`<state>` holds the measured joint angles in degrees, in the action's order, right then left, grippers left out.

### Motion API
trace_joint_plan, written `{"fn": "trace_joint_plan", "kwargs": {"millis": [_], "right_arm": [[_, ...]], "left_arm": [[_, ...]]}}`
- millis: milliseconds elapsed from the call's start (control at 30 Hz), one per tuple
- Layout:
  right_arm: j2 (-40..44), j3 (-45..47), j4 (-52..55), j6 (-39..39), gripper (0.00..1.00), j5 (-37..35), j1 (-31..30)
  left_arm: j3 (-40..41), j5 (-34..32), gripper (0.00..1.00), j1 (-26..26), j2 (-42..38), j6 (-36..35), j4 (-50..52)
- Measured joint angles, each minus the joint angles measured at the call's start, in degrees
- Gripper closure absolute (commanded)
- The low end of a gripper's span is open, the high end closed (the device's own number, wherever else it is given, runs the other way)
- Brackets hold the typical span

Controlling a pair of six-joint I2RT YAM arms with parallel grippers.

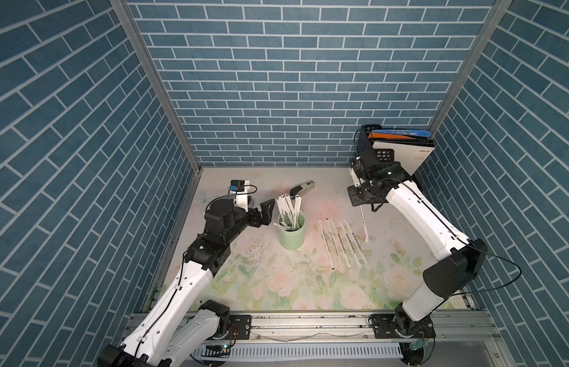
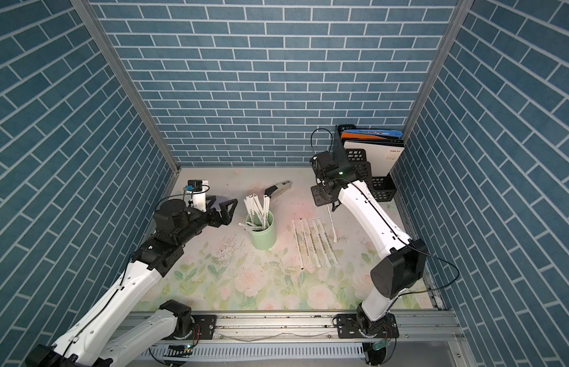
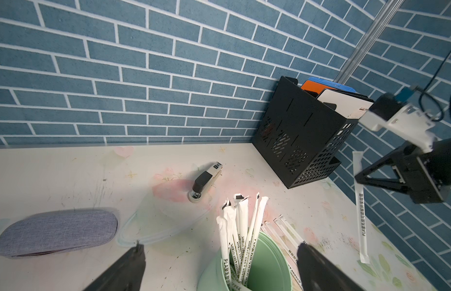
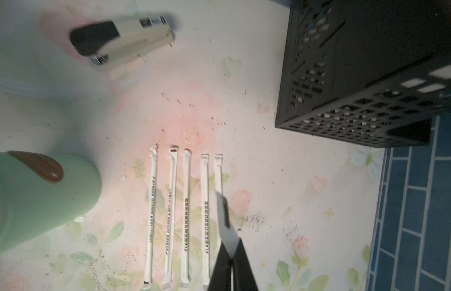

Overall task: Take the straws out of the storage container
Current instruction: Place the straw at the center of the board.

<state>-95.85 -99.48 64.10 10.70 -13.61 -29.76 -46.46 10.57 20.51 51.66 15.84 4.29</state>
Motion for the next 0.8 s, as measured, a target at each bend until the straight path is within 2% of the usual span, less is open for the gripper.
{"fn": "trace_joint_plan", "kwargs": {"millis": [267, 567, 800], "right_arm": [[-5.22, 5.77, 1.27, -0.22, 0.96, 0.46, 4.07], [-10.71, 6.47, 0.26, -0.85, 0.96, 2.84, 7.98], [-12.94, 6.88, -1.22, -1.77, 0.96, 4.55, 8.5]], "left_arm": [[0.0, 0.04, 0.0, 0.0, 0.0, 0.0, -0.02], [0.0, 0.07, 0.0, 0.0, 0.0, 0.0, 0.0], [0.0, 0.07, 0.0, 0.0, 0.0, 0.0, 0.0]]}}
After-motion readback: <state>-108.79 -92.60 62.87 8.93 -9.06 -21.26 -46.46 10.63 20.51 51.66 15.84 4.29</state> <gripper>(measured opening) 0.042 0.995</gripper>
